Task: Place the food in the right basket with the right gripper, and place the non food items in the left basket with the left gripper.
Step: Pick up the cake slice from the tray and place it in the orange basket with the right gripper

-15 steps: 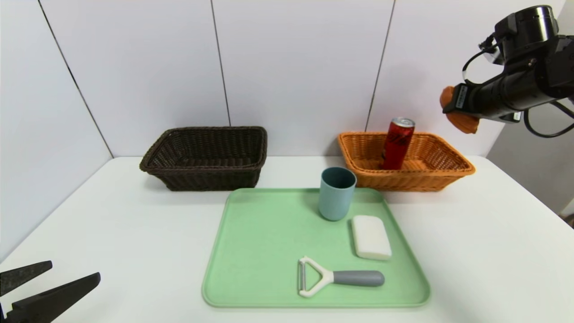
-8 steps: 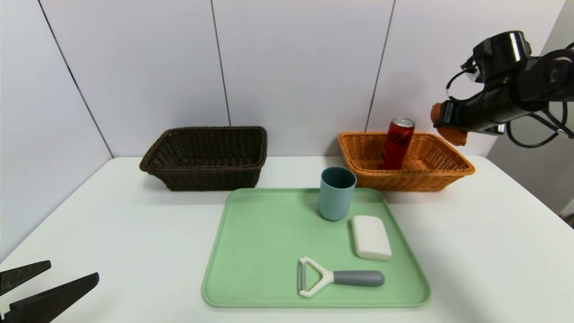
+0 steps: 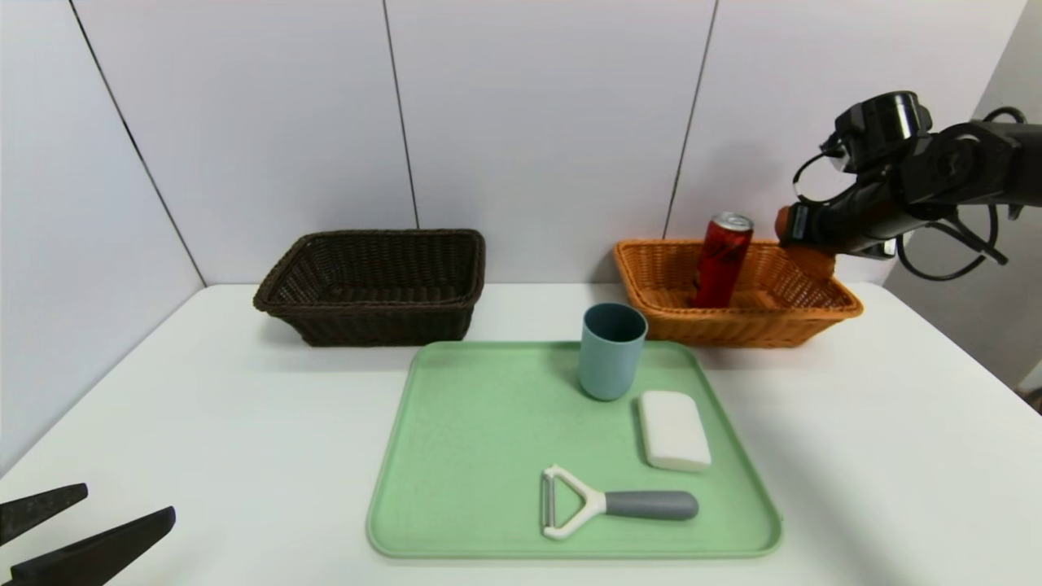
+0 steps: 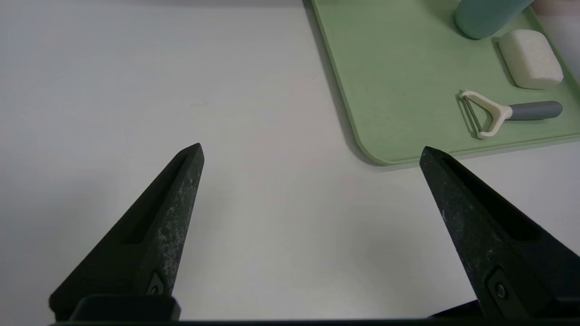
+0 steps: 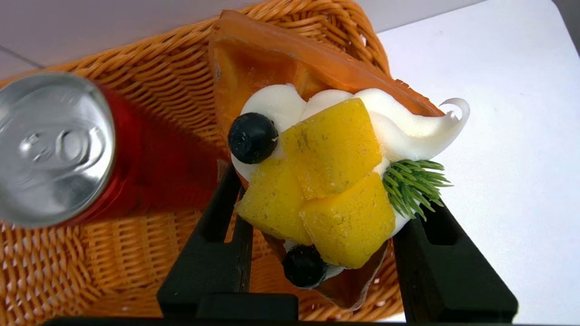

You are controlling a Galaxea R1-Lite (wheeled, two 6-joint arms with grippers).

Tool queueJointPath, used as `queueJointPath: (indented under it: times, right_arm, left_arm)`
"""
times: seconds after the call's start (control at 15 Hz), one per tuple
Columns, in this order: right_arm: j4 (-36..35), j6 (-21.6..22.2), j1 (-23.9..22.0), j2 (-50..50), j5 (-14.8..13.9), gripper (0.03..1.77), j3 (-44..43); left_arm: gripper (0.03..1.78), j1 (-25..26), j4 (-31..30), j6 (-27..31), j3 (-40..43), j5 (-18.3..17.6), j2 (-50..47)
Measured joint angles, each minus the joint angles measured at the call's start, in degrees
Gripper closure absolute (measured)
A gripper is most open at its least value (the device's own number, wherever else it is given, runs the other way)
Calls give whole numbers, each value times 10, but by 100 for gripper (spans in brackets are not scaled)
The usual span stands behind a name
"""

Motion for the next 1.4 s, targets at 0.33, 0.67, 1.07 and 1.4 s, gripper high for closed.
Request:
queueJointPath:
  times: [0.33,0.67,1.07,1.4]
  right_arm:
    - [-11,-7,-2,27,1,95,-1]
    - [-11,-8,-1,36,8,65,0]
    - [-6,-9,2,33,8,35,1]
    - [-4,-9,4,18,8,23,2]
  left_arm:
    - [12,0,5,0,-3,0,-7]
    - [12,0,3,0,-4,1,-7]
    - [12,0,2,0,-4,-1,-4]
    - [12,0,2,0,-4,-2,0]
